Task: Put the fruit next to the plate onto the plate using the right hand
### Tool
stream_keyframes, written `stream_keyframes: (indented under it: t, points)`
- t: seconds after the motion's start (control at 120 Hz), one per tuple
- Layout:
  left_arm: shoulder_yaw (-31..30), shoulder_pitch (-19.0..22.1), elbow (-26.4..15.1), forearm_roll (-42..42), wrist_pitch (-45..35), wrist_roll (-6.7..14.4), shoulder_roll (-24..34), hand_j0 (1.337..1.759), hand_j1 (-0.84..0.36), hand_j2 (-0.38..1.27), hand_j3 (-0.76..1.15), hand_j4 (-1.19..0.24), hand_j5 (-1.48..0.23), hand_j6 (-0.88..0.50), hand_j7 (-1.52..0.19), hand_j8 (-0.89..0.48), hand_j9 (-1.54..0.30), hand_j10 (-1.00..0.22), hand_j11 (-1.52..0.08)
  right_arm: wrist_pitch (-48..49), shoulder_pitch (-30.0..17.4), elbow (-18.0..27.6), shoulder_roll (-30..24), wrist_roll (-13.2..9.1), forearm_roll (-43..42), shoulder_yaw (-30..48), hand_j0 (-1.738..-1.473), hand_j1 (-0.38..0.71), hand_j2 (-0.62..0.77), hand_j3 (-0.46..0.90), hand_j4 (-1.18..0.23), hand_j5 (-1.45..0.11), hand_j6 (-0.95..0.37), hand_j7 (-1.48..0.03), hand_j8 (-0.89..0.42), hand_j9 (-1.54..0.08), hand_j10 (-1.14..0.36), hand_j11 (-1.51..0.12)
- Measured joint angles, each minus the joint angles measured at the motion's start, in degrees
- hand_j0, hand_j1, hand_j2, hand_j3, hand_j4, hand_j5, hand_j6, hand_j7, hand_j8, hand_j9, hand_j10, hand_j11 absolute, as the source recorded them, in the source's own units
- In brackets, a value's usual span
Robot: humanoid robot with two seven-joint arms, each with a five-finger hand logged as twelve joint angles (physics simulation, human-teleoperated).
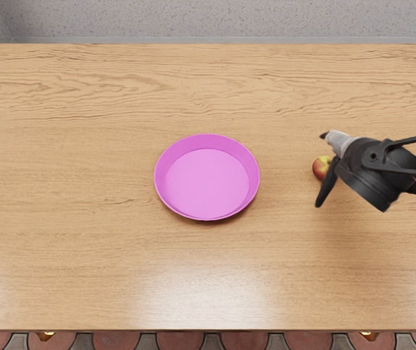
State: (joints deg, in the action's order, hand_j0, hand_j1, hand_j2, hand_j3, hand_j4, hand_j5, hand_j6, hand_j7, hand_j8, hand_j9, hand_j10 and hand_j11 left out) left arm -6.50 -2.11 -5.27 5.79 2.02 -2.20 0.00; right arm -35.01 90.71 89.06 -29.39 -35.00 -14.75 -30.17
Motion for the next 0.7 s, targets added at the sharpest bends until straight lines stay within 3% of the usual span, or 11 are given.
stream_keyframes:
  t: [0.158, 0.383, 0.6, 0.7]
  points:
    - [0.0, 0.0, 0.0, 0.0, 0.0, 0.0, 0.0, 1.658, 0.07, 0.05, 0.00, -0.23, -0.30, -0.23, -0.30, -0.23, -0.30, -0.23, -0.30, 0.0, 0.0, -2.3, 3.6, 0.0, 1.0, -3.5, -1.658, -0.30, -0.01, 0.00, -0.04, -0.05, -0.04, -0.05, -0.04, -0.05, -0.04, -0.05]
    - [0.0, 0.0, 0.0, 0.0, 0.0, 0.0, 0.0, 1.658, 0.07, 0.05, 0.00, -0.23, -0.30, -0.23, -0.30, -0.23, -0.30, -0.23, -0.30, 0.0, 0.5, -4.5, 4.4, 0.0, 1.4, -4.8, -1.658, -0.29, -0.01, 0.00, -0.05, -0.06, -0.05, -0.06, -0.05, -0.06, -0.05, -0.06]
    - [0.0, 0.0, 0.0, 0.0, 0.0, 0.0, 0.0, 1.658, 0.07, 0.05, 0.00, -0.23, -0.30, -0.23, -0.30, -0.23, -0.30, -0.23, -0.30, 0.0, 0.6, -5.6, 4.6, 0.0, 1.2, -5.1, -1.658, -0.17, -0.03, 0.00, -0.15, -0.19, -0.15, -0.19, -0.15, -0.19, -0.15, -0.19]
    - [0.0, 0.0, 0.0, 0.0, 0.0, 0.0, 0.0, 1.658, 0.07, 0.05, 0.00, -0.23, -0.30, -0.23, -0.30, -0.23, -0.30, -0.23, -0.30, 0.0, 0.6, -5.7, 4.7, 0.0, 1.0, -5.1, -1.658, -0.05, -0.05, 0.00, -0.25, -0.32, -0.25, -0.32, -0.25, -0.32, -0.25, -0.32]
